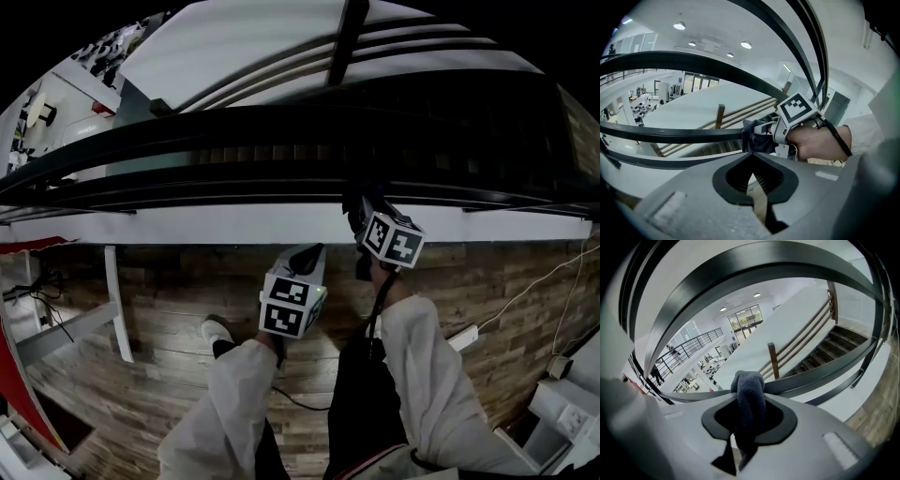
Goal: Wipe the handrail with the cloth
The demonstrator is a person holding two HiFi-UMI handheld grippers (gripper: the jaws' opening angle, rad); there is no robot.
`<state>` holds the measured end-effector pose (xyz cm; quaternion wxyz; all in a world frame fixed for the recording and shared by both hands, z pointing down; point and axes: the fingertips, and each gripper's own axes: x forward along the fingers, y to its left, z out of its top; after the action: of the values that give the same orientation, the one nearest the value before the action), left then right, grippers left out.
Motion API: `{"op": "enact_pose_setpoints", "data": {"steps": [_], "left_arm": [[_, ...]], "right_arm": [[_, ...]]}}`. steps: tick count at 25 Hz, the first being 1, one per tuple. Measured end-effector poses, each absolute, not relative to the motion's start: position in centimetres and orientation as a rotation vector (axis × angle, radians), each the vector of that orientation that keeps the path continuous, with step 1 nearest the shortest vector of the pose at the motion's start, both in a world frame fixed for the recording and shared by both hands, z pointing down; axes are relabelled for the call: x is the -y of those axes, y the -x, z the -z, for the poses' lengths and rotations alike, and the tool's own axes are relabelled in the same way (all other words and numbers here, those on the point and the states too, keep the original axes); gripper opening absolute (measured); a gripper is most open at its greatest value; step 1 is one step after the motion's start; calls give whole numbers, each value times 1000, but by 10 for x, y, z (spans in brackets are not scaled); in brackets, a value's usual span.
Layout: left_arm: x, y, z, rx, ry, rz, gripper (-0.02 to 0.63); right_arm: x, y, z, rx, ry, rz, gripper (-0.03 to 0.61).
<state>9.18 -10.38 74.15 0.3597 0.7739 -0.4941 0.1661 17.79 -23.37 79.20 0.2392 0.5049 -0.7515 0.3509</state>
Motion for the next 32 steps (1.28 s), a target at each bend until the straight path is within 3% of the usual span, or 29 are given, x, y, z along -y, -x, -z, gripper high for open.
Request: {"op": "enact_pose_setpoints", "data": {"steps": [32], "left_arm": [[208,-390,-743,1055,-2157,-449,3]], "right_arm": [[315,-518,-787,1921,-1657,-984,80]]}}
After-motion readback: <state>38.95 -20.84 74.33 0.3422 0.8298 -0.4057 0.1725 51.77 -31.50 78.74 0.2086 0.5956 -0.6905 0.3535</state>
